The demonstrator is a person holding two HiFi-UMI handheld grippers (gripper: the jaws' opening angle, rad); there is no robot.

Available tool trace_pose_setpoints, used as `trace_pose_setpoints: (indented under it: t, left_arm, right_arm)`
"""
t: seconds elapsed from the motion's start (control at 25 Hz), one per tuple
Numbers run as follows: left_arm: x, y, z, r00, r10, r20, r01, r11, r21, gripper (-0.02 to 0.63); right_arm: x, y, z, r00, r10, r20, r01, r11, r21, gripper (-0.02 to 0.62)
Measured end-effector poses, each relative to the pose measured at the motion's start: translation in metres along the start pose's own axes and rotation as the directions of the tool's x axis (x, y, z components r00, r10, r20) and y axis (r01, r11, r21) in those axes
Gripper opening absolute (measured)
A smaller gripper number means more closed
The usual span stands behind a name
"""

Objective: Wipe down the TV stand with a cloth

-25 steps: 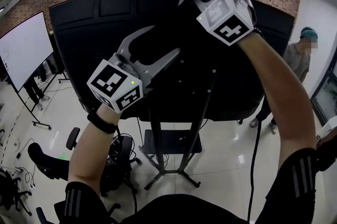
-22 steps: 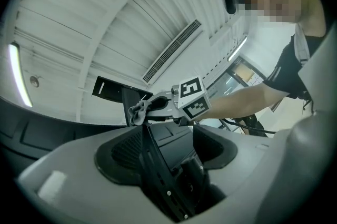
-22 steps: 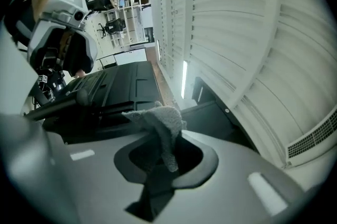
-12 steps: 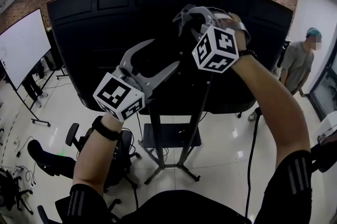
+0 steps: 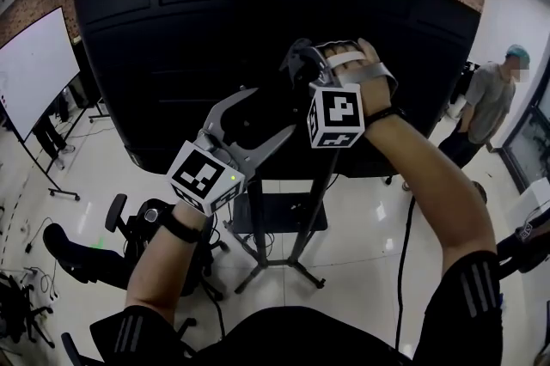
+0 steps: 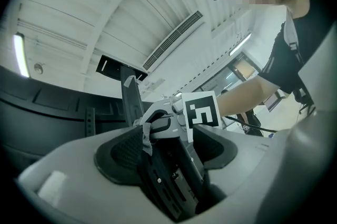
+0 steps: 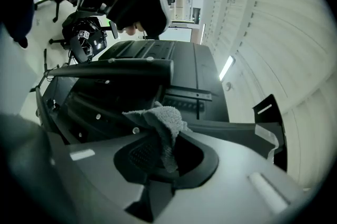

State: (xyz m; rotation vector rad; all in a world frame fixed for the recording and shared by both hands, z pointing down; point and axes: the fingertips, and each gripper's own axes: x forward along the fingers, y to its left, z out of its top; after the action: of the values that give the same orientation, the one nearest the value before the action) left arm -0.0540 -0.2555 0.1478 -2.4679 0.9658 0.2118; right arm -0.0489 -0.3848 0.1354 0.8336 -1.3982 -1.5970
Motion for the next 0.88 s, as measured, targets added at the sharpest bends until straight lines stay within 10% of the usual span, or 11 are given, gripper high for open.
trace_pose_setpoints:
  t: [0.48,0.88]
  left_arm:
    - [-0.025,-0.021,-0.068,0.995,0.013,-0.104,-0.014,1.000,-0.014,0.324]
    - [-0.046,-0.039,-0.121,0.985,0.011,-0.173,-0.031,0.994,-0.109,0.324]
  right_arm:
    - [0.007,0.093,0.016,0.994,0.068,-0.088,-0.082,0.982,-0.168,0.057]
    - [0.011,0.167,0.026,0.980,0.166,-0.110,-0.179,0.976,-0.127,0.057]
